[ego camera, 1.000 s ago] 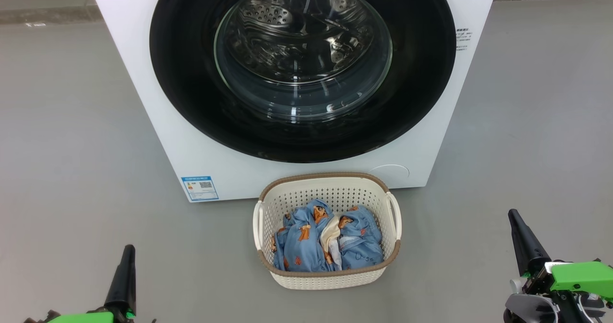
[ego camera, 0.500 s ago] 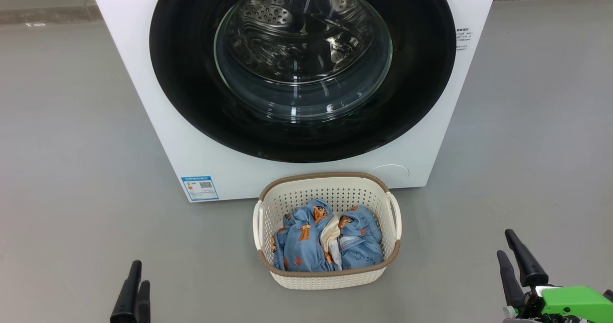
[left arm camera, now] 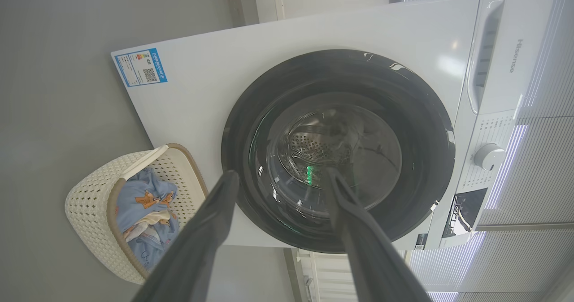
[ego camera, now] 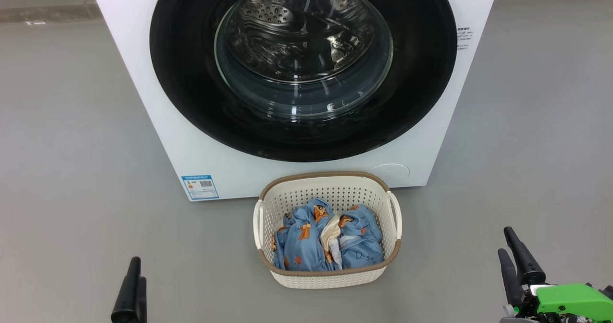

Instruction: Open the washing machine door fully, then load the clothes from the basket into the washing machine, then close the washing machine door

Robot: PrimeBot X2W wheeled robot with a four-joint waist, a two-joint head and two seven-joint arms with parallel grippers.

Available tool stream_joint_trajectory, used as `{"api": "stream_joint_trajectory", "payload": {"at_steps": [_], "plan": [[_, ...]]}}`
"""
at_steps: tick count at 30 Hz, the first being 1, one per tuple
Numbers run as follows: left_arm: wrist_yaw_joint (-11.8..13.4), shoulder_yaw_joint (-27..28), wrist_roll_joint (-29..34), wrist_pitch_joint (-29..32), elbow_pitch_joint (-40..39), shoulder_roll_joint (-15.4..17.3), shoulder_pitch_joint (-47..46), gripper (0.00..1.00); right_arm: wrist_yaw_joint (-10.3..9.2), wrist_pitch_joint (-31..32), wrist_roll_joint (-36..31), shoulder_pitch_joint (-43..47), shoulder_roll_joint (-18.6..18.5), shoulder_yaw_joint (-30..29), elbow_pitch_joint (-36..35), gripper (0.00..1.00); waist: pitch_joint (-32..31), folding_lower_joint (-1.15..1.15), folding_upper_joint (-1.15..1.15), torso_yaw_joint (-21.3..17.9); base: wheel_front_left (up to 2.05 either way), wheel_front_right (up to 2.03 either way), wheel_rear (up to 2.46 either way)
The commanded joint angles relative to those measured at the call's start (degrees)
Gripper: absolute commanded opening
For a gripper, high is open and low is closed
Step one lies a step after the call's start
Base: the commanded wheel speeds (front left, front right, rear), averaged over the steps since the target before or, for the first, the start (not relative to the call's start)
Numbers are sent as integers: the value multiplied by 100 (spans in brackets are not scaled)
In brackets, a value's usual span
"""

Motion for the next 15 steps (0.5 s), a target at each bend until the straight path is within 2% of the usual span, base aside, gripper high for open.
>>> {"api": "stream_joint_trajectory", "payload": {"at_steps": [1,15], "plan": [[-1,17,130,-70,-213,105,-156,100,10,-57,-132,-195,-112,44,-172,100,4,0,-1,1,0,0,0],[-1,-94,941,-288,-354,179,-172,100,13,-280,-1029,-263,-204,216,-245,100,33,0,-1,25,0,0,0]]}}
